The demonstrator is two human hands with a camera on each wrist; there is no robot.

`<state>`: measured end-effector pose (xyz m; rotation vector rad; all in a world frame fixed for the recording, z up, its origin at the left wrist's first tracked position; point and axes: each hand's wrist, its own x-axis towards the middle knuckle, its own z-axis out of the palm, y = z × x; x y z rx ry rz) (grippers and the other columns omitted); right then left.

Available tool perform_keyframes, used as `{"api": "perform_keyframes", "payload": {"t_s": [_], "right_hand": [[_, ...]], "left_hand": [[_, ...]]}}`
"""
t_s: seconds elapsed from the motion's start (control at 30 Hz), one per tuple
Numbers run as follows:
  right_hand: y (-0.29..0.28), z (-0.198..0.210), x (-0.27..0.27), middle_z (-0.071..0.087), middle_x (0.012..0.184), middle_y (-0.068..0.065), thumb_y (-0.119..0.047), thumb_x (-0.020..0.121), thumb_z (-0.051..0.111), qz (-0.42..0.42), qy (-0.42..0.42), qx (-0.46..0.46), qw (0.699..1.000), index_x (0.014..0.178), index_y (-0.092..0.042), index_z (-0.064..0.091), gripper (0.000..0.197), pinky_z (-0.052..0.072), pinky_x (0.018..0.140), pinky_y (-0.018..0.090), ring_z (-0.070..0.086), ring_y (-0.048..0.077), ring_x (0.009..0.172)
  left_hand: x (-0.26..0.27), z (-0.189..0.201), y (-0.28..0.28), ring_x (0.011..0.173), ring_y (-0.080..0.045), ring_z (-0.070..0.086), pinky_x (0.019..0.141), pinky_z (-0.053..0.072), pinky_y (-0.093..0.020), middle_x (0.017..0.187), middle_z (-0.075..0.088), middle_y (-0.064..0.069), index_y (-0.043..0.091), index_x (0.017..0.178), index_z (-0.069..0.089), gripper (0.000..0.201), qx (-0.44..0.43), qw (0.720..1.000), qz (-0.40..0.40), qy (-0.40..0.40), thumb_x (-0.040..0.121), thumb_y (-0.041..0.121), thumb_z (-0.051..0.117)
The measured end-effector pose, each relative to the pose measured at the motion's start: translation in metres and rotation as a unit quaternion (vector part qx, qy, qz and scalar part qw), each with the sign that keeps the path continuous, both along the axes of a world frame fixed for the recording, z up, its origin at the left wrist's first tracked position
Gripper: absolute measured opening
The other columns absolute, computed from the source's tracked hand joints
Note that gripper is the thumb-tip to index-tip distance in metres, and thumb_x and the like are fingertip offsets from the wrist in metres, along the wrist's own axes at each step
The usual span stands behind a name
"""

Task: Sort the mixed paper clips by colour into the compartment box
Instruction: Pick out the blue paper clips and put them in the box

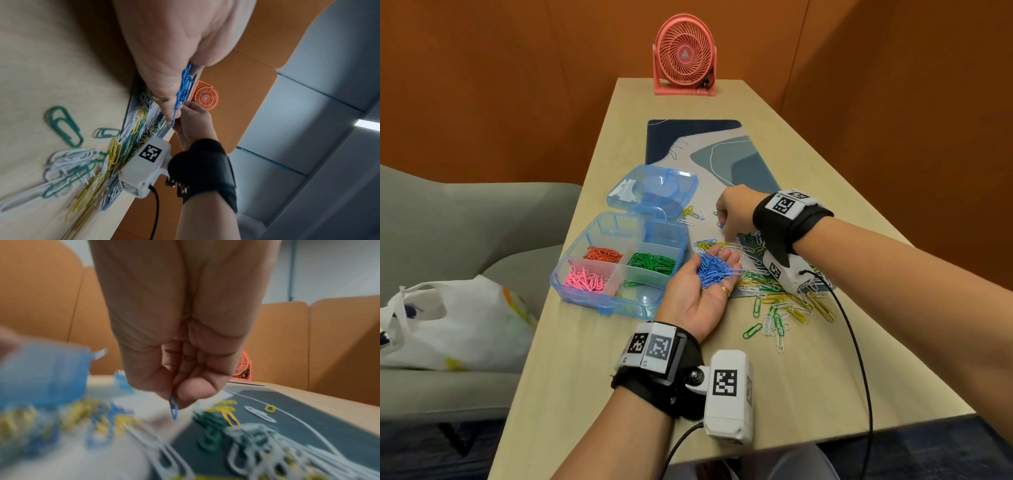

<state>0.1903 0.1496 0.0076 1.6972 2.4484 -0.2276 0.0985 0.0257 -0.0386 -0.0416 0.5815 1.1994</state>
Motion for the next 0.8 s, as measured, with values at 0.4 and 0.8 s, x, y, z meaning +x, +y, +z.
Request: {"api": "perform_keyframes", "payload": {"t_s": [0.4, 0.8], "right_hand": [[-0.057, 0.035, 0.008, 0.067, 0.065, -0.002, -0.004, 0.088, 0.063, 0.064, 0.177, -0.177, 0.966, 0.098, -0.008, 0.07, 0.013, 0.053, 0.057, 0.018, 0.063, 0.005, 0.052], [-0.016, -0.002, 0.004, 0.067, 0.079, 0.005, -0.015, 0.079, 0.074, 0.008, 0.111, -0.048, 0.993, 0.087, -0.013, 0.072, 0.008, 0.051, 0.053, 0.022, 0.058, 0.014, 0.059]], "left_hand": [[-0.002, -0.004, 0.0, 0.101, -0.032, 0.055, 0.105, 0.035, -0.045, 0.108, 0.059, -0.023, -0.006, 0.1, 0.056, 0.036, 0.03, 0.999, 0.003, -0.02, 0.101, 0.016, 0.027], [-0.001, -0.003, 0.001, 0.128, -0.033, 0.044, 0.093, 0.04, -0.043, 0.106, 0.057, -0.019, -0.004, 0.099, 0.055, 0.035, -0.004, 1.0, -0.009, -0.006, 0.102, 0.019, 0.028]]}}
